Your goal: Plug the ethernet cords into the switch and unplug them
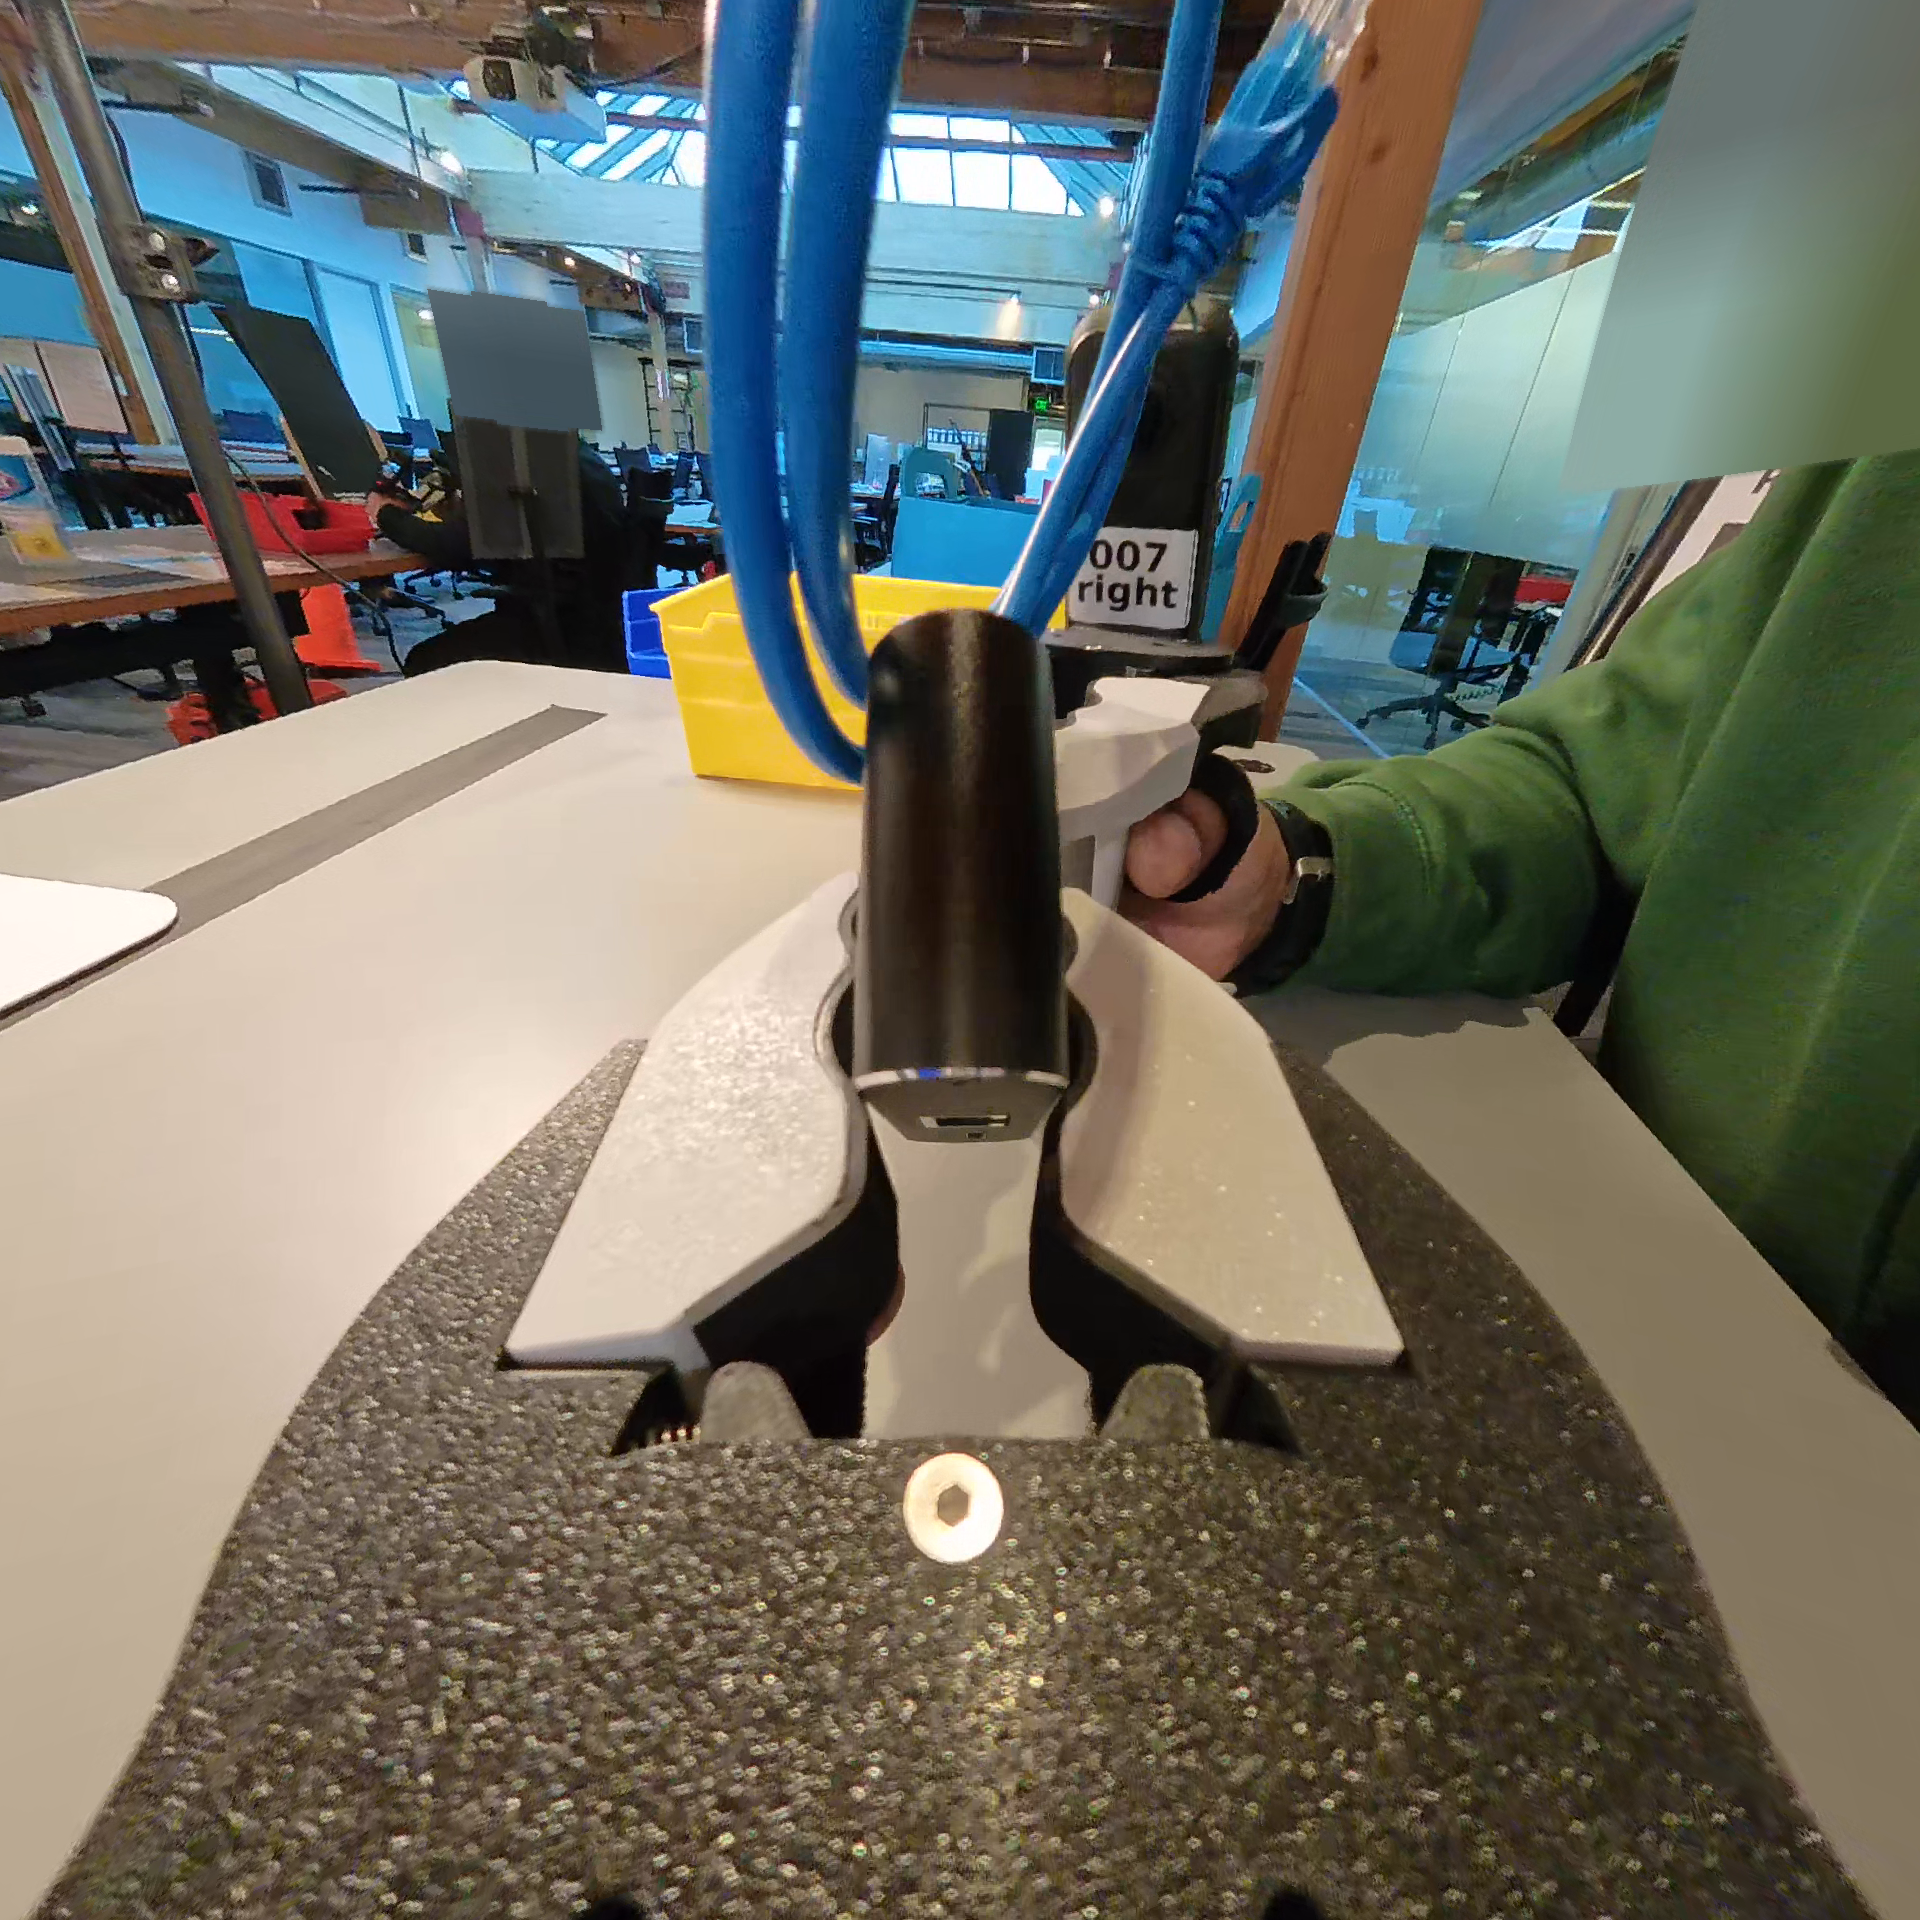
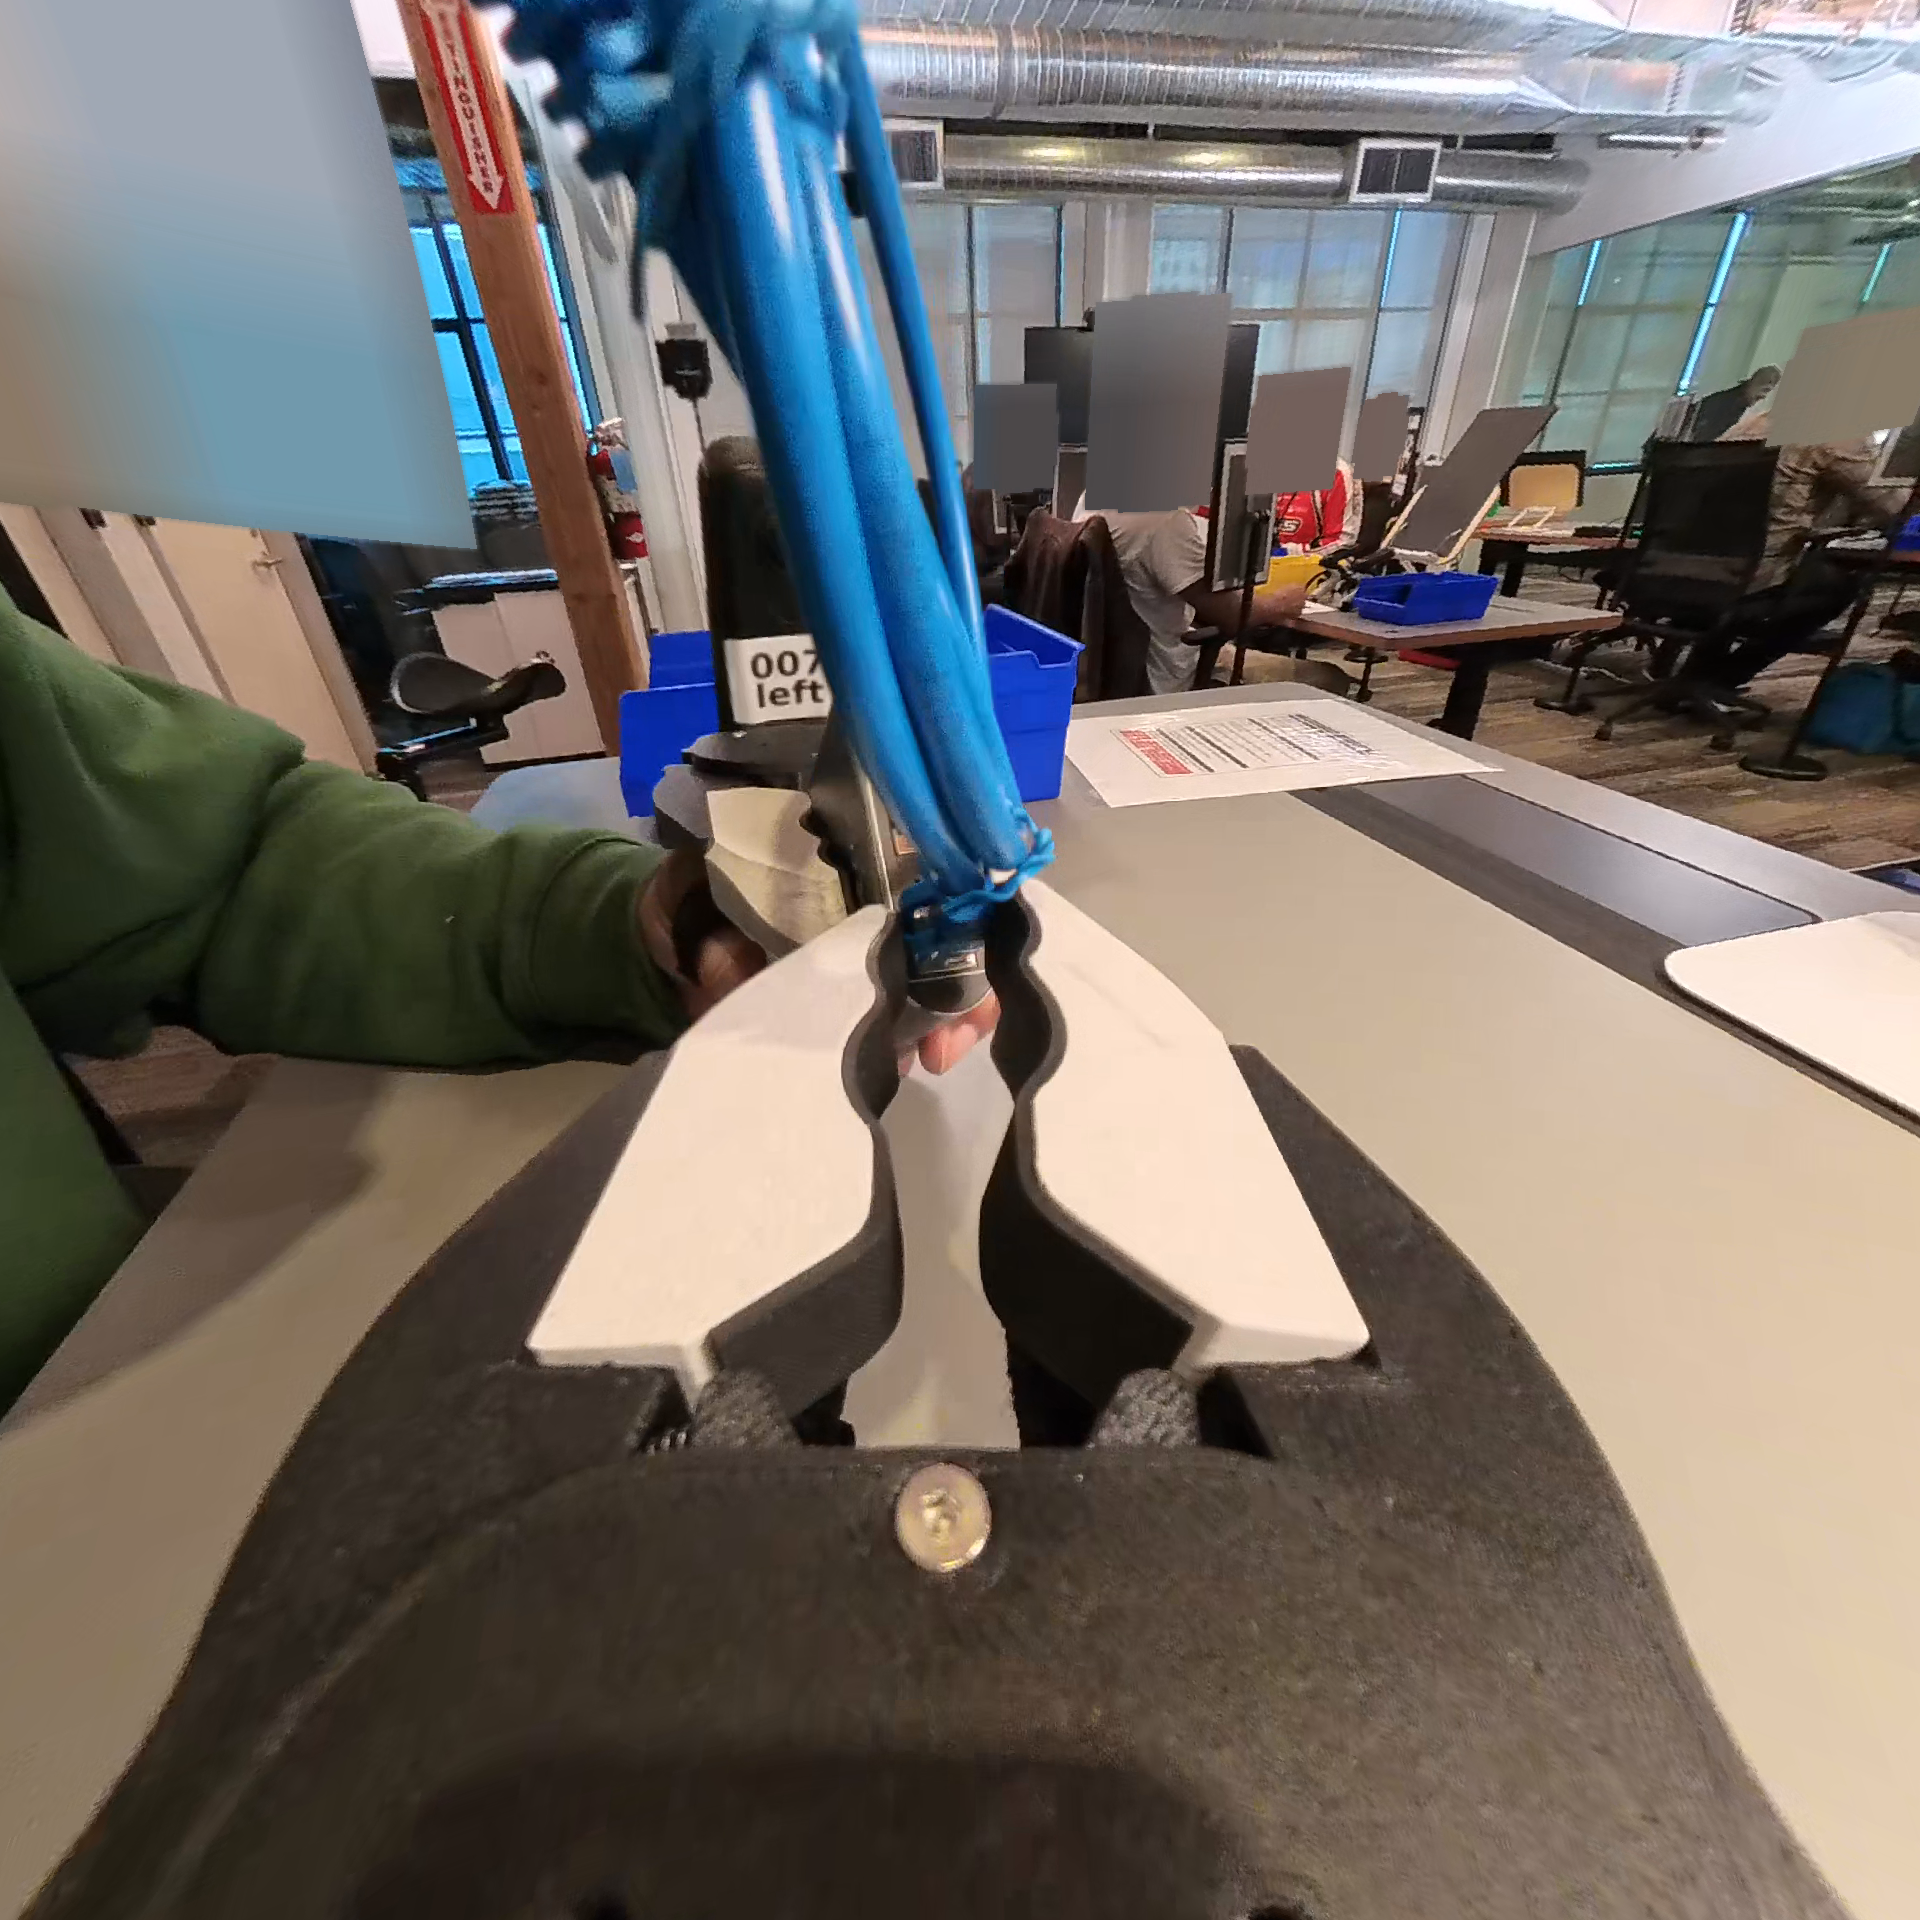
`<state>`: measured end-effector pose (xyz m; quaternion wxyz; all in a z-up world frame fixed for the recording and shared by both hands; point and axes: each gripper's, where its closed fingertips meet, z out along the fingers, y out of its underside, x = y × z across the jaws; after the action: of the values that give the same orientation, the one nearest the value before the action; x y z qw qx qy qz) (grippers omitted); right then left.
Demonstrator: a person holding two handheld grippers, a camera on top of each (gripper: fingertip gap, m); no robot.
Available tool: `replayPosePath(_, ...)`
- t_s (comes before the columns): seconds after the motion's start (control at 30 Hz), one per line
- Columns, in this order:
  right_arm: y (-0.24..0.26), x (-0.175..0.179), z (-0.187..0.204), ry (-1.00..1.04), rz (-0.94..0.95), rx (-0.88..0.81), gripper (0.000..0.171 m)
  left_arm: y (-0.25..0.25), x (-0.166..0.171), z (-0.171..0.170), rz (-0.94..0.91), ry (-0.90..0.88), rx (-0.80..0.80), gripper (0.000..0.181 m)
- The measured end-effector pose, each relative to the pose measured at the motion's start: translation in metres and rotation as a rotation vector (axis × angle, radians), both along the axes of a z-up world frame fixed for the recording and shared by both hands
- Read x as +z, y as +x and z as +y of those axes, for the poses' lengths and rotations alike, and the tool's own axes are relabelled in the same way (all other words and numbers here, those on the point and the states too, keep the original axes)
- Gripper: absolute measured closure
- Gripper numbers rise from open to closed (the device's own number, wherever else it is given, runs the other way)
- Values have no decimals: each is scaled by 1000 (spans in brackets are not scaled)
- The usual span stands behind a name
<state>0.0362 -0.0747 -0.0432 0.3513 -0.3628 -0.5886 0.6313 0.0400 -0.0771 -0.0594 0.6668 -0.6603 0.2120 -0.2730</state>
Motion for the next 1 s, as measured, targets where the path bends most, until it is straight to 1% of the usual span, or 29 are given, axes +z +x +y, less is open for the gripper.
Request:
replayPosePath(0.2, 1, 4, -2, -52, -14, 30, 157, 3, 2, -3, -27, 3, -37, 153)
replayPosePath(0.4, 2, 6, -3, -129, -26, 48, 158, 4, 4, -3, -36, 10, -39, 153)
replayPosePath(0.47, 1, 4, -1, -161, -44, 43, 158, 2, 2, -2, -7, 13, -13, 152)
replayPosePath(0.53, 0, 2, 0, -122, -44, 17, 158, 0, 0, -1, 41, 21, 18, 152)
replayPosePath(0.67, -3, 0, 4, -22, -26, -68, 156, -3, -2, 2, 61, 18, 50, 153)
replayPosePath(0.77, -3, -1, 5, 36, -15, -99, 156, -4, -3, 3, 71, 18, 58, 153)
replayPosePath(0.87, -2, 0, 3, 30, -13, -67, 156, -1, -2, 1, 66, 23, 37, 153)
replayPosePath(0.93, 2, 3, -1, 17, -4, 0, 157, 3, 1, -3, 27, 28, -13, 153)
replayPosePath(1.0, 4, 6, -3, 1, -3, 40, 157, 6, 3, -4, 10, 33, -27, 153)
